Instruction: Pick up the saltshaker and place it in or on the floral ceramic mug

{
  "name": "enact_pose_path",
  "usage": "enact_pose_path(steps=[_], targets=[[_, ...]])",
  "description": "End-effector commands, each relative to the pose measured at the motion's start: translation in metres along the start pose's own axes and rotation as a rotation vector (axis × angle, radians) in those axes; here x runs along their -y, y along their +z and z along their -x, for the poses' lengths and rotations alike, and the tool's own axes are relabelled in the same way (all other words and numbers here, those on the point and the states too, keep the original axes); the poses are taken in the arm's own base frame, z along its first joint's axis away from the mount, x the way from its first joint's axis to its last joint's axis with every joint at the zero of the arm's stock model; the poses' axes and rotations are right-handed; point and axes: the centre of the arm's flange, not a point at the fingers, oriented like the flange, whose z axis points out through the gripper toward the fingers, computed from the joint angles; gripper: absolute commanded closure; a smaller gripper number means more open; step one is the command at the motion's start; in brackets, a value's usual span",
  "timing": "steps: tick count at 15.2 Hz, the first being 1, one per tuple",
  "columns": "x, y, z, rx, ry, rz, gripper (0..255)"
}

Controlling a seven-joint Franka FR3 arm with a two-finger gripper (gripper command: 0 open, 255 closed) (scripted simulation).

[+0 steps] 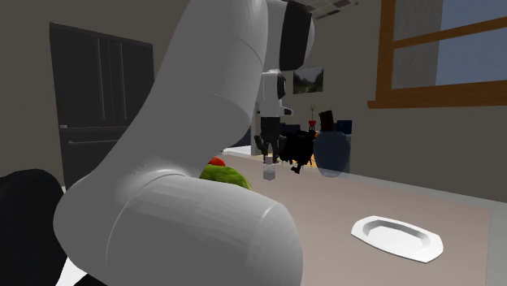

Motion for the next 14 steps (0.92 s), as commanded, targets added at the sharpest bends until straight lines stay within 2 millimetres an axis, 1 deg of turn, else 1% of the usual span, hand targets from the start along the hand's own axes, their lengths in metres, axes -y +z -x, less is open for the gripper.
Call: enact_pose_path(steps=[1,14], targets=[[0.001,-0.011,-0.001,0.0,0.0,0.0,255],[0.001,-0.08,-0.001,0.0,0.0,0.0,255]])
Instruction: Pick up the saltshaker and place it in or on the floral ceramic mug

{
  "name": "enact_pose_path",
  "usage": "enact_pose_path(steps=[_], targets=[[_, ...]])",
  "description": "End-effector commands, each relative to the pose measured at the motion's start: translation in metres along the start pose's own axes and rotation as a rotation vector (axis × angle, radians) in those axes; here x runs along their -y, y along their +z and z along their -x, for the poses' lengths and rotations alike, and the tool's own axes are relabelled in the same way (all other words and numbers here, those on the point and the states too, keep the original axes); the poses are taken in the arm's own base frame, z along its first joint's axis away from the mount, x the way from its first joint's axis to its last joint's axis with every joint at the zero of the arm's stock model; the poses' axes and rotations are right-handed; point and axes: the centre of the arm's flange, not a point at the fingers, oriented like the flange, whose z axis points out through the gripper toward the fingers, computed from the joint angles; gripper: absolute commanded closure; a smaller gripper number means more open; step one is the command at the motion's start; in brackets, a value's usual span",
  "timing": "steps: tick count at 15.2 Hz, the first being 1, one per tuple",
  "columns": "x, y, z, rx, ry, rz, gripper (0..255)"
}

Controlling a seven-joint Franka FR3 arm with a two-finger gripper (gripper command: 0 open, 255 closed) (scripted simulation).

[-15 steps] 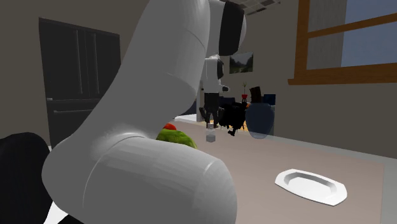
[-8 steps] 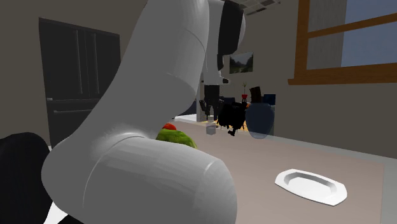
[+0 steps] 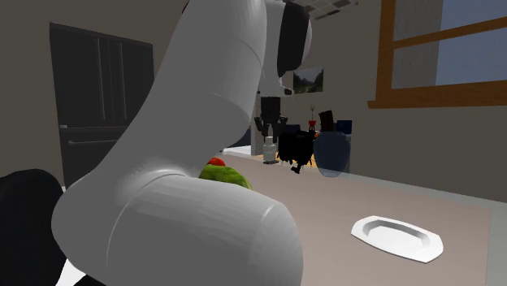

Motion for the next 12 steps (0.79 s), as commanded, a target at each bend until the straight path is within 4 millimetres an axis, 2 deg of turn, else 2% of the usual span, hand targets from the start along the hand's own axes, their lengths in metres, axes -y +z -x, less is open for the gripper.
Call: enact_pose_path(steps=[1,4,12], targets=[[0.001,-0.01,-0.001,0.0,0.0,0.0,255],[0.001,-0.023,-0.001,0.0,0.0,0.0,255],[0.084,-0.036,0.062,0.0,0.0,0.0,255]])
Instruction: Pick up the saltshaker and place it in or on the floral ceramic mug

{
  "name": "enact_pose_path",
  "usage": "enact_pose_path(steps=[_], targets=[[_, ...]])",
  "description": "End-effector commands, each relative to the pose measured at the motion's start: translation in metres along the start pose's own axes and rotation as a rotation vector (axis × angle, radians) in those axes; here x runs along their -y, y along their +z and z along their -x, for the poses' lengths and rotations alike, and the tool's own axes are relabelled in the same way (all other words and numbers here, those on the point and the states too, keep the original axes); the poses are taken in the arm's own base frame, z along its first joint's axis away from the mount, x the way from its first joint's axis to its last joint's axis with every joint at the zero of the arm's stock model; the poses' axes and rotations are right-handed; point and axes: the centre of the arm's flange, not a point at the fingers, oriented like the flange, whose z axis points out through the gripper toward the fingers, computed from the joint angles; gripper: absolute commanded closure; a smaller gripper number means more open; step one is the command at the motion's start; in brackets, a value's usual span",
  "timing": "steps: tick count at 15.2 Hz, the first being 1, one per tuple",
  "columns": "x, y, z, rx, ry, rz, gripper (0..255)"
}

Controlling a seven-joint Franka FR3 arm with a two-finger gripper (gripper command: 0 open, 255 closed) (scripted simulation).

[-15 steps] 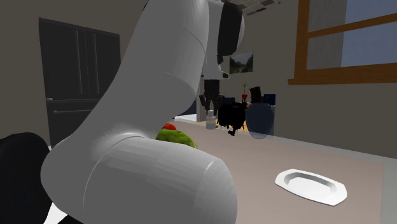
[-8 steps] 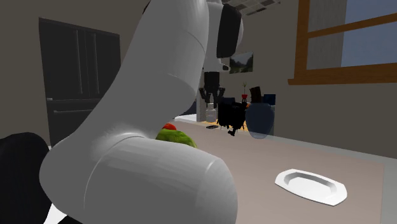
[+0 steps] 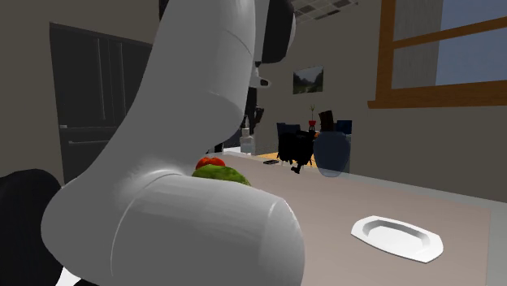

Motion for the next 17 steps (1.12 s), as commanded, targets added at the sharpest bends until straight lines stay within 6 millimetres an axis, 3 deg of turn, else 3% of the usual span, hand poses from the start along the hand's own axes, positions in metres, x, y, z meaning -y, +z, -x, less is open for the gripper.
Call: enact_pose_path(steps=[1,17], targets=[[0.021,-0.003,0.016,0.0,0.001,0.001,255],[0.189,-0.028,0.142,0.0,0.001,0.001,255]])
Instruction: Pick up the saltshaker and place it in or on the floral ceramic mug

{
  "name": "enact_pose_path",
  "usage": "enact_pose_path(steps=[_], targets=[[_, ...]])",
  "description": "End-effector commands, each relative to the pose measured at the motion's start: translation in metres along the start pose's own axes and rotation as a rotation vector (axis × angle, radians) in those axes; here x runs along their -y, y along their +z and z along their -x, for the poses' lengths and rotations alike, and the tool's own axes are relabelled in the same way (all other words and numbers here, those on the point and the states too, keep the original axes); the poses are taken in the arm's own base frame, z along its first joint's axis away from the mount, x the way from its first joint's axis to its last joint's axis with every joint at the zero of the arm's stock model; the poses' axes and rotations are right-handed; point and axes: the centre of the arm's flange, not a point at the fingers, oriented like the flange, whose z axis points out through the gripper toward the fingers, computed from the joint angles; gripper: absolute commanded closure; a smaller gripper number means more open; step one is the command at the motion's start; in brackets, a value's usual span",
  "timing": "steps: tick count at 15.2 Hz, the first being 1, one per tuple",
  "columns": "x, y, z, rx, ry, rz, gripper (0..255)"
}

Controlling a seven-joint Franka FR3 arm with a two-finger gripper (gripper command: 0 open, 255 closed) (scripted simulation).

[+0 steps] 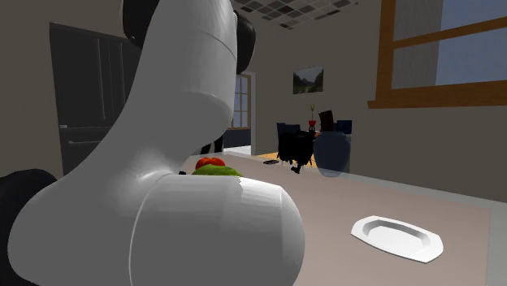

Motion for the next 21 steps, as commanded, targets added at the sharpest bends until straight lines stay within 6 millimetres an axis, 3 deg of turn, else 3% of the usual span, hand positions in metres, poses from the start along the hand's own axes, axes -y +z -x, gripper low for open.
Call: enact_pose_path(steps=[1,3,21], targets=[[0.02,-0.001,0.017,0.0,0.002,0.0,255],[0.039,-0.004,0.031,0.0,0.002,0.0,255],[0.04,0.091,0.031,0.0,0.002,0.0,255]])
